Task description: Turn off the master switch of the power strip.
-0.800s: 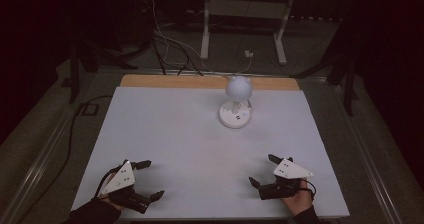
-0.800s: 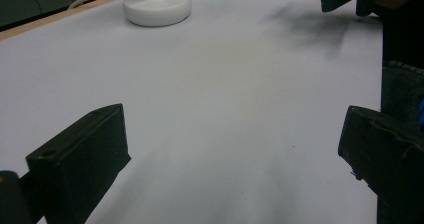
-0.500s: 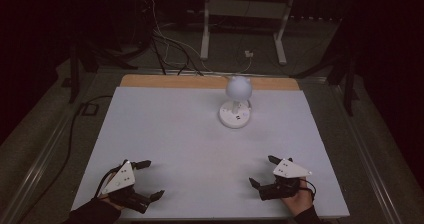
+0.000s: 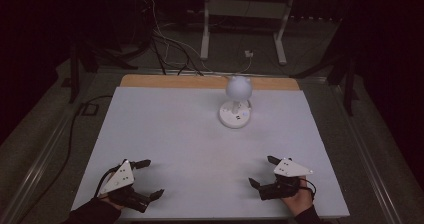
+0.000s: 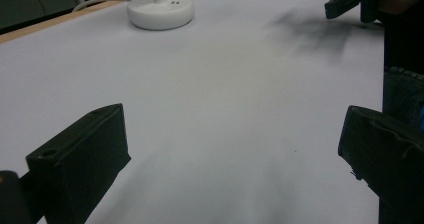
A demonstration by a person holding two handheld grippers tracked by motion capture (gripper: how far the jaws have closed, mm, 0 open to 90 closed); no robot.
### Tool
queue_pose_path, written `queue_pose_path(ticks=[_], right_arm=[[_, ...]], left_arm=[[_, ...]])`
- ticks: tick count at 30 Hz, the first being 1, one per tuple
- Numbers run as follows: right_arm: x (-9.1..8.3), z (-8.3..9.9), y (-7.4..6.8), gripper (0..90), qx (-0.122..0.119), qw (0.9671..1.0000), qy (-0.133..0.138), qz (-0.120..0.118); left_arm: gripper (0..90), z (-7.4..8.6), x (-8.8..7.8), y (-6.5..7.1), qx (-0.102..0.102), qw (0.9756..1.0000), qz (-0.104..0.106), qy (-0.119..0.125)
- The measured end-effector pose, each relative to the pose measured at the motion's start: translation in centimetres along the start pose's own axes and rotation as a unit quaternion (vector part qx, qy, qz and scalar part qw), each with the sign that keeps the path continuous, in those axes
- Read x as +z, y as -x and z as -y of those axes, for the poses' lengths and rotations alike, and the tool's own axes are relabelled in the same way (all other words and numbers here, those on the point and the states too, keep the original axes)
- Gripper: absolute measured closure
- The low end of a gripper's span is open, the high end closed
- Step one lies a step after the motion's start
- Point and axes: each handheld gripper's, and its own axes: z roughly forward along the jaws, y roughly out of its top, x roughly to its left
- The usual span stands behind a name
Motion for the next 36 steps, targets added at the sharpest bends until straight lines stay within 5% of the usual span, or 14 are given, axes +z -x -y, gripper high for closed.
queue_pose_path(ticks=[9,23,36], right_arm=[[-0.2,-0.7,-0.4,0.0,-0.003,0.9999,-0.012,0.001],[-0.6,-2.6,-0.8,0.0,0.025,0.9988,-0.019,-0.038],[-0.5,-5.2,-1.0,0.0,0.01,0.9984,-0.007,-0.055]], left_arm=[[0.3,0.0,0.0,0.0,-0.002,1.0,0.0,0.003],[0.3,0.0,0.0,0.0,-0.005,1.0,0.002,0.003],[0.3,0.0,0.0,0.0,-0.005,1.0,0.003,0.003]])
